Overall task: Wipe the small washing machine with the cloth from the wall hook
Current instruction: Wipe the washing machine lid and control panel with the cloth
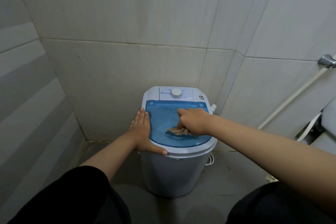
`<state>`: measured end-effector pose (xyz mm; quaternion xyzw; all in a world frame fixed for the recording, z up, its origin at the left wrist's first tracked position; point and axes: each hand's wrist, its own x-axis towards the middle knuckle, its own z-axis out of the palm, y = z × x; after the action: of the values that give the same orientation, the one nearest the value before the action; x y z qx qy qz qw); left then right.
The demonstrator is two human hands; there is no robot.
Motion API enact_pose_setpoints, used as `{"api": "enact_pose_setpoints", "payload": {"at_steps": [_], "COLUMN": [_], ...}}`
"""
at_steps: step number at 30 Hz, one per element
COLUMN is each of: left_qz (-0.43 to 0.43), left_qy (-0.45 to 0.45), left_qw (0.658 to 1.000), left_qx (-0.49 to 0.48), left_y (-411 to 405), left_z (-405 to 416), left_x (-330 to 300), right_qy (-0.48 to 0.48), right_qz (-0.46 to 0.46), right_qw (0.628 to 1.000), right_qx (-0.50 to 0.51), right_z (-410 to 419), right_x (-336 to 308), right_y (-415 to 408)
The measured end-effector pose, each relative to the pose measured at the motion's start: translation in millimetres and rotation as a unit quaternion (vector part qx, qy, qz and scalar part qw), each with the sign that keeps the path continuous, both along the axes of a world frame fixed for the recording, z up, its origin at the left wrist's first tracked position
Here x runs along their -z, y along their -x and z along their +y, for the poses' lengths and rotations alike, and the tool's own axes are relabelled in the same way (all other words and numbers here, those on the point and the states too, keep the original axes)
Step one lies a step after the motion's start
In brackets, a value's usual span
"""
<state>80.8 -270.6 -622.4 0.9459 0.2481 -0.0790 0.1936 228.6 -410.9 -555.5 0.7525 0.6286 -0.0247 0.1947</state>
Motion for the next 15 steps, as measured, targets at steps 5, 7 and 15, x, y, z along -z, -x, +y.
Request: {"api": "enact_pose_setpoints", "payload": {"at_steps": [5,7,15], "left_qz": [0.001,-0.001,-0.002], "left_qy": [0.006,0.008,0.008], "left_qw": [1.000,1.000,1.000], "left_qx": [-0.002,-0.002,-0.002], "left_y": [1,1,1], "left_z": [-1,-2,-1], "left_x": [-2,-3,-2], "right_qy": [0.076,0.097,0.198], "right_qz": [-0.005,-0.021,-0.114], "right_qw": [0.996,0.994,0.973], "right_qx": [0.035,0.042,0.026], "right_z": [9,15,46], "right_x": [-18,-21,-33], "right_y": [2,1,14]}}
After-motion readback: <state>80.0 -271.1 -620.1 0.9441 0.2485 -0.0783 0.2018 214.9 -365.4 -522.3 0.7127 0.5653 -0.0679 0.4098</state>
